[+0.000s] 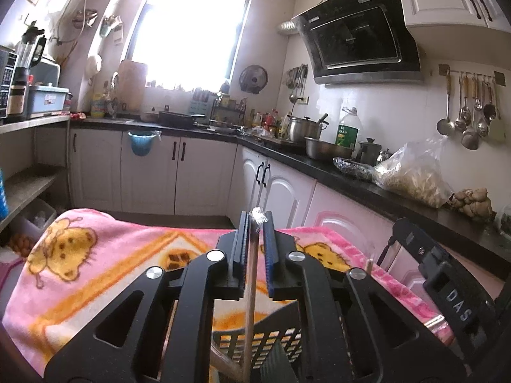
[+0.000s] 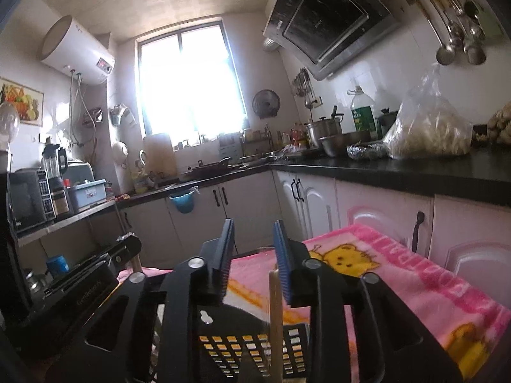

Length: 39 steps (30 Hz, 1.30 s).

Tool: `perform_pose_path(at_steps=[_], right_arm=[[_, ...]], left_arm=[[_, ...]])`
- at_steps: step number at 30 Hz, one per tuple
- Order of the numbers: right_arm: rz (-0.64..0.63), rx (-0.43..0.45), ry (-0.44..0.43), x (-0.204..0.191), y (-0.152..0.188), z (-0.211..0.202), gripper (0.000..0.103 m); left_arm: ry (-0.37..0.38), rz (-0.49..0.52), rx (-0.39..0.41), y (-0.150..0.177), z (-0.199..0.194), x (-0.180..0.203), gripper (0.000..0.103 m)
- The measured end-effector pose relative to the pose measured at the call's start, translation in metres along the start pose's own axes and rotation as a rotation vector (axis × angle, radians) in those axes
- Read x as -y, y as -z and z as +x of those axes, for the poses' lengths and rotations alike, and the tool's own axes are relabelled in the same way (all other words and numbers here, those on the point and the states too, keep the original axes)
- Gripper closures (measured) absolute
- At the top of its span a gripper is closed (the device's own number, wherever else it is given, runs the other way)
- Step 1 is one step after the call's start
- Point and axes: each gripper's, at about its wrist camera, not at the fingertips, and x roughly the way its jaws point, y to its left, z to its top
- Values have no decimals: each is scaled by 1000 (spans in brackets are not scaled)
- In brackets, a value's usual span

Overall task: Organize utensils
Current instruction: 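Raise the right gripper's chopstick upright over the basket while the left gripper carries its own, then open the right gripper to drop its chopstick into the basket while the left gripper releases its own, then withdraw both open grippers from the basket toward the remaining chopsticks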

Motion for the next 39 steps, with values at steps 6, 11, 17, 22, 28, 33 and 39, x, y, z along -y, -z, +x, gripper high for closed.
perform_pose_path(at_steps=[6,11,17,22,28,33,39], right_arm=[[38,-24,-9,9,-5,-8,69],[51,-38,-21,14,-9,-17,62],[53,-56,-54,17,-15,-28,48],[34,-59,-82,16,-18,-42,34],[27,-58,-96,15,-22,-61,29],[17,-70,-107,17,-24,-77,26],[2,-83,-111,19,-25,-101,25]], left_arm=[[-2,-12,-34,1,-7,-4,90],[0,-11,-59,-2,-15,-2,82],[-16,-22,-94,-8,-27,-4,66],[-13,-41,-126,-10,-39,-7,51],[-6,-57,-145,-7,-58,-8,25],[-1,-61,-155,-2,-75,-6,12],[16,-61,-169,6,-96,-2,12]])
